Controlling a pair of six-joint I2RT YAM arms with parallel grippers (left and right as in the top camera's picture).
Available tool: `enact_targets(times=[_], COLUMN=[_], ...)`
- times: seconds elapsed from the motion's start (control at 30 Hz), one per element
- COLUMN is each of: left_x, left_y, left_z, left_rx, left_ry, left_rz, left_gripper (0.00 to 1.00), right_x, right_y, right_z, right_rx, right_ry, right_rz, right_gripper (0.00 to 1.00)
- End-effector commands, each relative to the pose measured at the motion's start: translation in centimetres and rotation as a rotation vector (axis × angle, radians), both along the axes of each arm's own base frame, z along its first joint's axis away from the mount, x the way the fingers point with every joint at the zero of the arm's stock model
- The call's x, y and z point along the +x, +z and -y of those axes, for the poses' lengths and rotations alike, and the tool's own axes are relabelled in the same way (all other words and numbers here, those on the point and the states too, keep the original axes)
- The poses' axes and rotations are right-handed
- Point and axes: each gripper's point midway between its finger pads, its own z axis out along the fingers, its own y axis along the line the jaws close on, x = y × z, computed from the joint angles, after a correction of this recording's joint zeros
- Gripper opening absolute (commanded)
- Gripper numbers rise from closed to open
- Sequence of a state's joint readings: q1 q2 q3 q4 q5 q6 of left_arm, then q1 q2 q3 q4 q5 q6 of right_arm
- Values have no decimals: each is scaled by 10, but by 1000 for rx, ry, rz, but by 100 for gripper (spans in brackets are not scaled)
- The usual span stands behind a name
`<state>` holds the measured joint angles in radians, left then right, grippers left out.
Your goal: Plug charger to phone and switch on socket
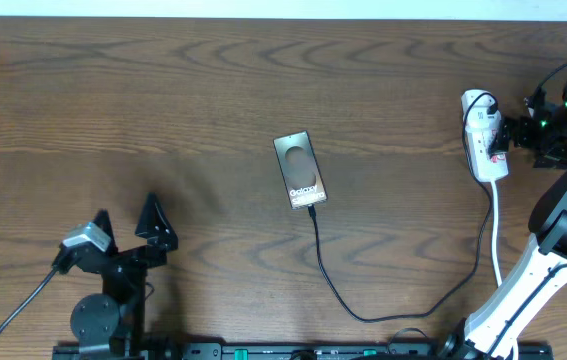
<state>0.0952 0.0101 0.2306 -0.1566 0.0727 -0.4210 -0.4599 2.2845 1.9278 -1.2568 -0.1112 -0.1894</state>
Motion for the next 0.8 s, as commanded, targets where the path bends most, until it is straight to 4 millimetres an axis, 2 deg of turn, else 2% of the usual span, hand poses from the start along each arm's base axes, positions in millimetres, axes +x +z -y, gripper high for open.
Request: enact_targets(times=[0.0, 0.07, 0.17, 0.47, 0.67, 0.77], left_x=[1, -2, -5, 7, 9, 15], left_y=[29, 50, 63, 27, 19, -8], left_z=[-5, -5, -4, -2, -3, -3], left_rx=[22, 36, 49, 45, 54, 62], left_ry=[30, 36, 33, 16, 21, 20], left_rz=[156, 277, 377, 330, 295, 183], left_gripper=[98, 98, 98, 98, 98, 98], right_x=[3, 3, 3, 3, 3, 3], right_y=[1, 1, 1, 1, 1, 1], right_z=[1, 1, 1, 1, 1, 1], right_rx=[-4, -4, -4, -4, -4, -4], right_ry=[11, 11, 11, 11, 11, 11], right_rz=[7, 7, 7, 7, 7, 7], right_gripper=[99, 99, 99, 99, 99, 99])
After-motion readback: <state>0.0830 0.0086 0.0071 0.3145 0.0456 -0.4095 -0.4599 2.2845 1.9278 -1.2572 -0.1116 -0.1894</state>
